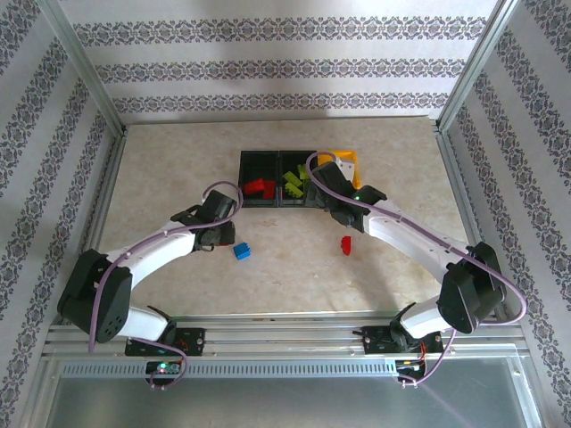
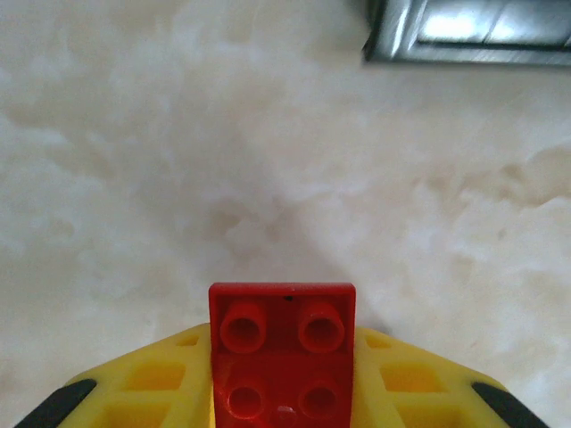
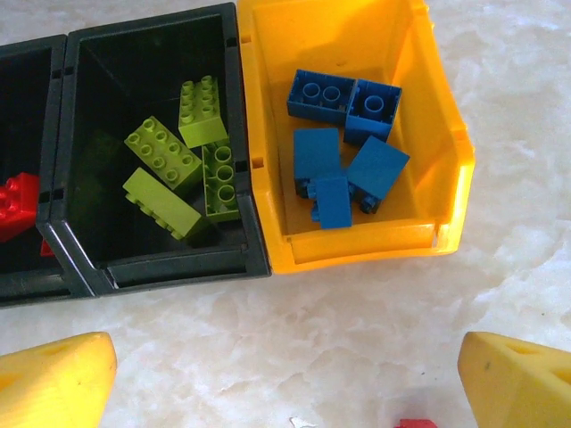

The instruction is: Sort the legos into containers by color

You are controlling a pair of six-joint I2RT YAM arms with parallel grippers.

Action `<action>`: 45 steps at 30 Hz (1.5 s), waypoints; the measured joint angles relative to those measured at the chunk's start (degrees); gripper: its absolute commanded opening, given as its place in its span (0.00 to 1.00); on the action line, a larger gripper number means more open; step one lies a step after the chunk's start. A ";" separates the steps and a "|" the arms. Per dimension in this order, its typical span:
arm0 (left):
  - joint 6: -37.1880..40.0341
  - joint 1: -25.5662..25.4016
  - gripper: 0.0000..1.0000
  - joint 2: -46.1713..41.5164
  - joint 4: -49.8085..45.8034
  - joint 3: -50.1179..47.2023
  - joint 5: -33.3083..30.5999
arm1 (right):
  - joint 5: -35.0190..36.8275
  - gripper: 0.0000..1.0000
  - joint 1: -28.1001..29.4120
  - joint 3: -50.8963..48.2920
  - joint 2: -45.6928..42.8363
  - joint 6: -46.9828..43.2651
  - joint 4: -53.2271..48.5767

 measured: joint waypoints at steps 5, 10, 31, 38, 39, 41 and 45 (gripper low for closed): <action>1.27 0.00 0.25 3.52 2.69 7.17 -1.27 | 0.59 0.98 0.00 -1.49 -0.76 0.37 -0.02; 4.15 0.00 0.25 12.11 4.94 18.08 -2.38 | 1.05 0.98 0.37 -2.80 -3.17 0.57 0.00; 9.29 0.00 0.41 33.62 4.35 39.47 -3.80 | 2.95 0.98 1.51 -6.78 -7.54 1.84 -0.04; 9.57 0.00 0.53 33.70 4.24 40.22 -4.28 | 3.17 0.98 2.47 -6.78 -7.52 1.84 -0.02; 9.62 0.02 0.53 33.70 4.24 40.22 -4.33 | 3.19 0.98 2.51 -6.78 -7.52 1.81 -0.02; 9.62 0.04 0.54 33.70 4.22 40.28 -4.52 | 3.30 0.98 2.60 -6.78 -7.52 1.81 -0.02; 9.62 0.24 0.57 33.14 4.22 40.33 -4.70 | 3.32 0.98 2.67 -6.78 -7.52 1.81 -0.02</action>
